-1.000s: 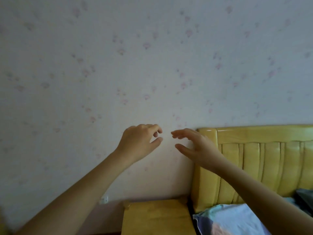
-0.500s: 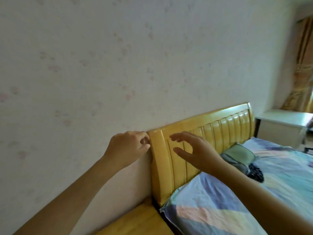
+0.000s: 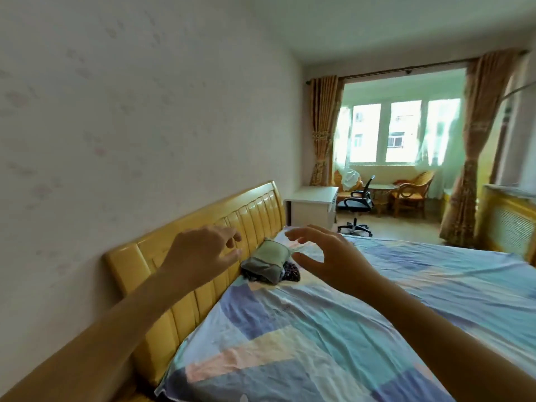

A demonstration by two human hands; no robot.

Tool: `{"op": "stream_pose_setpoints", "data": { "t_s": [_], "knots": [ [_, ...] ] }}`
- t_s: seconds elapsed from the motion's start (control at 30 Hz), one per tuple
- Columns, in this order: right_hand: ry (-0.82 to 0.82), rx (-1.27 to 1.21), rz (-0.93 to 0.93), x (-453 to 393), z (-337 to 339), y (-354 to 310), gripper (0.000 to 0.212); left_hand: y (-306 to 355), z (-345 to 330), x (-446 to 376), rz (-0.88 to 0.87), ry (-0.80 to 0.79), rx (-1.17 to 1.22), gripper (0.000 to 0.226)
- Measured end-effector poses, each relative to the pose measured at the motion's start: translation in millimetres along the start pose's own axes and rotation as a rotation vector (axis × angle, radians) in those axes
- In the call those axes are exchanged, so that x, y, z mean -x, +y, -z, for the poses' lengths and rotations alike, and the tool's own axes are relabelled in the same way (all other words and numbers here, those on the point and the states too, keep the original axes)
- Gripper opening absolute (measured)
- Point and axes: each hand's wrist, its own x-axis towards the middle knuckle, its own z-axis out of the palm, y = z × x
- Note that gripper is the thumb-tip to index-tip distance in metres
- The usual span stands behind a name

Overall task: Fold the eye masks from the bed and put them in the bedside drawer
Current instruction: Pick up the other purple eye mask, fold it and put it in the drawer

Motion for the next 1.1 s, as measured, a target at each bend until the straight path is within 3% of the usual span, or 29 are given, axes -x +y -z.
{"op": "stream_pose_setpoints", "data": {
  "t_s": [0.3, 0.6, 1.1],
  "knots": [
    [0.112, 0.183, -0.219, 175, 164, 73, 0.034, 215, 3, -19, -0.256, 0.047, 0.241, 0.023],
    [0.155, 0.365, -0.516, 360, 303, 102, 0.034, 452, -5, -13, -0.590, -0.044, 0.452, 0.025],
    [0.354, 0.561, -0.860, 521, 465, 171, 0.035, 760, -1, -65, -1.026, 0.004, 0.662, 0.027]
  ]
}}
